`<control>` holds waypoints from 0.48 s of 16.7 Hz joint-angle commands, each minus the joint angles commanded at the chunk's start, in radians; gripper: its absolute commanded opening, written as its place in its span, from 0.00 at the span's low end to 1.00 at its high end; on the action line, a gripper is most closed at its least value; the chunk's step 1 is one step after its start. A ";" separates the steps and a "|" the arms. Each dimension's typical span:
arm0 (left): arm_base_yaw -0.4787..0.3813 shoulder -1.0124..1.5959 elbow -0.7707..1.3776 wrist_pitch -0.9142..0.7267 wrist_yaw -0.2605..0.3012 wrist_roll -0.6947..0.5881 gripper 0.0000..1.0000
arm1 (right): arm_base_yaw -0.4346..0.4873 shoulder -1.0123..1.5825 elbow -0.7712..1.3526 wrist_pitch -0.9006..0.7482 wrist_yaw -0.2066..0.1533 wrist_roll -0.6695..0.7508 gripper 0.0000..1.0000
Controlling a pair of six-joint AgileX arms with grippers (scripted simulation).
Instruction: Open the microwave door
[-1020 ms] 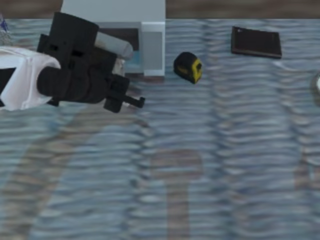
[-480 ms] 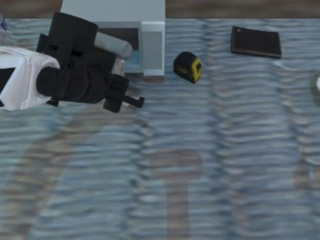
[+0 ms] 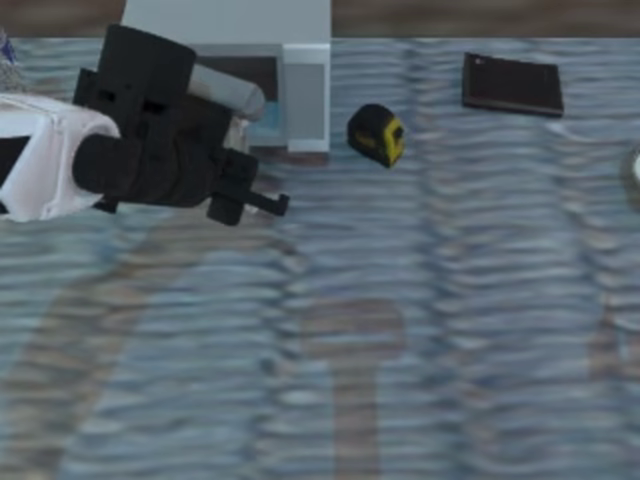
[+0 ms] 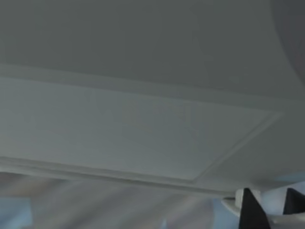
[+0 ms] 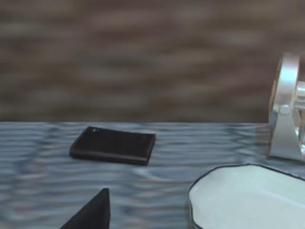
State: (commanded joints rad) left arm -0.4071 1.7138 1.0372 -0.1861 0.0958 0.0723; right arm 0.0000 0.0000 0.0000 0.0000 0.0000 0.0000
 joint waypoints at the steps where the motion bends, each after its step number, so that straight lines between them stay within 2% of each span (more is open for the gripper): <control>1: 0.000 0.000 0.000 0.000 0.000 0.000 0.00 | 0.000 0.000 0.000 0.000 0.000 0.000 1.00; 4: 0.000 -0.001 -0.007 -0.006 0.018 0.010 0.00 | 0.000 0.000 0.000 0.000 0.000 0.000 1.00; 8: 0.036 -0.032 -0.026 -0.006 0.071 0.083 0.00 | 0.000 0.000 0.000 0.000 0.000 0.000 1.00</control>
State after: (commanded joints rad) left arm -0.3712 1.6822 1.0112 -0.1922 0.1666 0.1549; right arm 0.0000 0.0000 0.0000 0.0000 0.0000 0.0000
